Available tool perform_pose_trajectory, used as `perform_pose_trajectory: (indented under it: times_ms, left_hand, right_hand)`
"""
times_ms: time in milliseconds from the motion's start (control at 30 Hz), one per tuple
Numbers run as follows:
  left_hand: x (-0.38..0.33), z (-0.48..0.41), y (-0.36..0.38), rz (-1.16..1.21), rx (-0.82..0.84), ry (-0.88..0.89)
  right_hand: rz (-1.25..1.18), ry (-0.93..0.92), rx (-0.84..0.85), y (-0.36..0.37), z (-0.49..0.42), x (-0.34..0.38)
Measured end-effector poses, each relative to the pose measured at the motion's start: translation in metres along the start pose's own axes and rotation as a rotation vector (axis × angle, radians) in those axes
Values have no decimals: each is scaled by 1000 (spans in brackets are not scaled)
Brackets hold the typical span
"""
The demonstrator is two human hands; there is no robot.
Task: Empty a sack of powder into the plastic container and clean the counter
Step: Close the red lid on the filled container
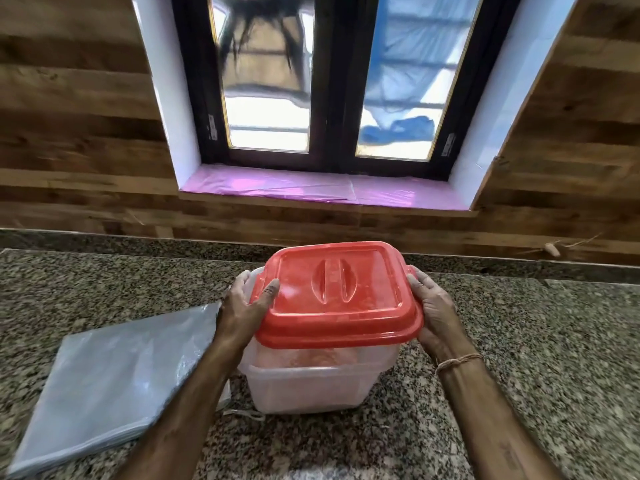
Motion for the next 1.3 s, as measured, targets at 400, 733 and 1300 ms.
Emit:
perform_pose_trajectory:
  times_ms: [400, 733, 1300]
  left_hand:
    - [13, 3, -17, 66, -79, -3]
    - [24, -2, -14, -106, -73, 10]
    - [59, 3, -12, 238, -104, -394]
  right_hand:
    - [740, -222, -79, 17, 27, -23]
    - [894, -200, -69, 12, 23, -44]
    - [515, 134, -94, -15, 19, -61]
Point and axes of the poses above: each hand's wrist, its own z-axis away from the middle knuckle, its own y-axis out of the palm, x = y × z, the point moved 5 cm from there along -z, towards the middle knuckle, and after that the axes turned 2 degrees about z, right-handed, at the moved point
